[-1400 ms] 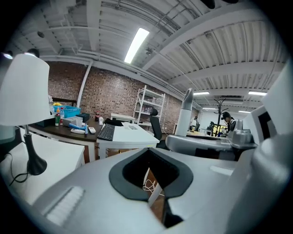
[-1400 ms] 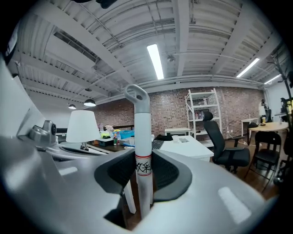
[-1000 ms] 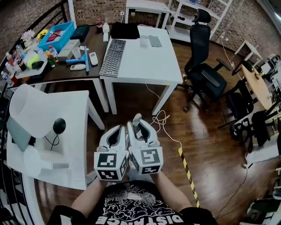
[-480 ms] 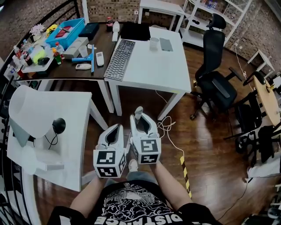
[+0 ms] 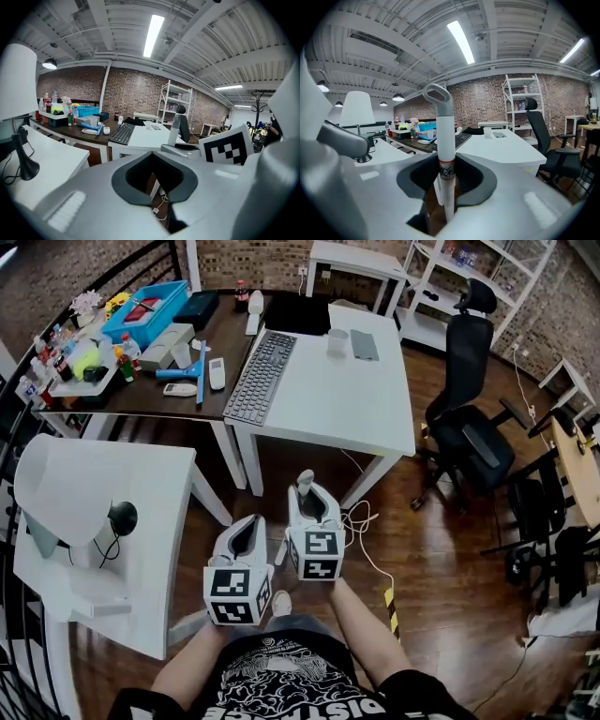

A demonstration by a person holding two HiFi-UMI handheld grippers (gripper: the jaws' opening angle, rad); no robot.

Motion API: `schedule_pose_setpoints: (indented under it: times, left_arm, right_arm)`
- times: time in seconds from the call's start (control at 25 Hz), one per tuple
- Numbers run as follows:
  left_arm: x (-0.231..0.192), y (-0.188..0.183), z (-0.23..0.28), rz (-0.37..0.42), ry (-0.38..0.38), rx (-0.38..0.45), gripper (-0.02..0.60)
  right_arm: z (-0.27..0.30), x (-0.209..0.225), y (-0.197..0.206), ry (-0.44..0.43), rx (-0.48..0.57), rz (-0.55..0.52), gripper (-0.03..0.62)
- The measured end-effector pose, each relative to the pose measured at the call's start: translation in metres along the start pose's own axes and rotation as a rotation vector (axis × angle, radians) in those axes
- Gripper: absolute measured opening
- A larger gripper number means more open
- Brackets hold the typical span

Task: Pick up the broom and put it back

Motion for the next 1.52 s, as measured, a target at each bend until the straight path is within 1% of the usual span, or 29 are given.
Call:
schedule_pose_setpoints:
  times: [0.24, 0.44, 0.64, 0.76, 1.08, 1.36, 1.52]
  left_arm:
    - [0.003, -0.007, 0.023, 0.006, -0.004, -0.002, 0.006]
    - [0.003, -0.013, 0.042, 0.007, 0.002, -0.005, 0.006]
    - [0.004, -0.015, 0.064, -0.031, 0.025, -0.041, 0.006]
    - [0.003, -0.02, 0.078, -0.039, 0.029, -0.049, 0.006]
    - [0.004, -0.027, 0.108, -0.029, 0.027, -0.055, 0.006]
    - [0.003, -0.032, 0.123, -0.044, 0.024, -0.065, 0.006]
    - [0.004, -0.042, 0.133, -0.049, 0.02, -0.056, 0.006]
  right_arm:
    - [0.025, 0.033, 0.001, 0.044, -0.006, 0.009, 0.101]
    - [0.044, 0.052, 0.006, 0.076, -0.015, 0.023, 0.101]
    - [0.061, 0.063, 0.019, 0.103, -0.044, 0.04, 0.101]
    - [0.074, 0.072, 0.027, 0.118, -0.064, 0.048, 0.101]
    - [0.099, 0.087, 0.023, 0.12, -0.066, 0.039, 0.101]
    - [0.119, 0.101, 0.019, 0.112, -0.067, 0.03, 0.101]
    - [0.134, 0.11, 0.016, 0.11, -0.074, 0.017, 0.103]
Point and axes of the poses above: the fingertips, and each gripper's own axes: z forward along the fingers, x to its right, y out of its underside, the point moved 4 cm from there along -z, backward along the fingers, and after that the axes turned 13 degrees about -y, right-handed, at the moved point
